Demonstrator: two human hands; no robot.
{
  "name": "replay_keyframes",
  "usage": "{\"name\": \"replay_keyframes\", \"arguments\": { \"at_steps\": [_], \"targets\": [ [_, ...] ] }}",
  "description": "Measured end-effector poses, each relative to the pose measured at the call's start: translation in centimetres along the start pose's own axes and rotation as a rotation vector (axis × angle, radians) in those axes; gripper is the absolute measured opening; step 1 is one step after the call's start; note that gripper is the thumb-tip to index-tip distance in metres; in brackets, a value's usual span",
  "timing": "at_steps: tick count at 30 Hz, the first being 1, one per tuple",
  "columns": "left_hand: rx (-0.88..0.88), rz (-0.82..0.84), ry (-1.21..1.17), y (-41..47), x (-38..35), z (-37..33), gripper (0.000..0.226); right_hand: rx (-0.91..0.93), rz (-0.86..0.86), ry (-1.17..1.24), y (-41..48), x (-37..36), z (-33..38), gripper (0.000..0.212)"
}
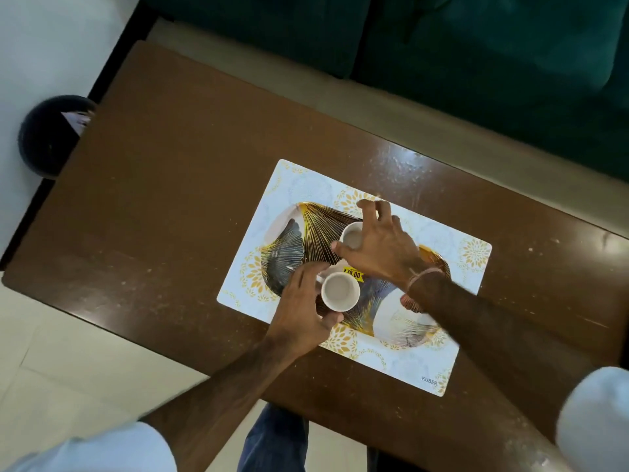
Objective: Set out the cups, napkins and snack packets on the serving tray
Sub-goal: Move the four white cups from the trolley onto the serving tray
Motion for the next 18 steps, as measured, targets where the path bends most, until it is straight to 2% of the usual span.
{"name": "replay_keyframes", "arguments": {
  "at_steps": [2,4,5,7,10,14,18],
  "targets": [
    [0.009,0.0,0.009,-0.1,0.2,0.3,0.09,0.241,0.174,-0.054,0.1,0.1,1.5,0.09],
    [0.014,-0.006,0.022,-0.2,0.3,0.3,0.088,0.429,0.402,-0.217,-0.6,-1.0,2.1,0.095],
    [0.02,-0.009,0.023,-0.2,0.4,0.3,0.086,0.472,0.465,-0.291,-0.9,-1.4,2.2,0.094],
    [0.029,-0.014,0.017,-0.2,0.4,0.4,0.083,0.491,0.448,-0.375,-0.6,-1.6,2.4,0.086],
    [0.033,-0.018,0.002,-0.3,0.4,0.5,0.079,0.4,0.293,-0.354,0.6,-0.4,2.5,0.069],
    [0.024,-0.014,-0.045,-0.4,-0.1,0.7,0.079,0.097,0.157,-0.274,1.2,0.0,0.5,0.082],
    [0.003,-0.033,-0.085,0.0,-0.4,0.4,0.077,-0.03,0.06,-0.139,0.7,-0.6,0.0,0.084]
  ]
}}
Point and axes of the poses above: each hand's wrist, its own y-axis towards the middle knuckle, its own x-axis out of the back of the hand, z = x × y, the point moved 10 cm from there along y, towards the middle knuckle, and after that the axes turned 1 degree about -x, right-handed, at the moved point
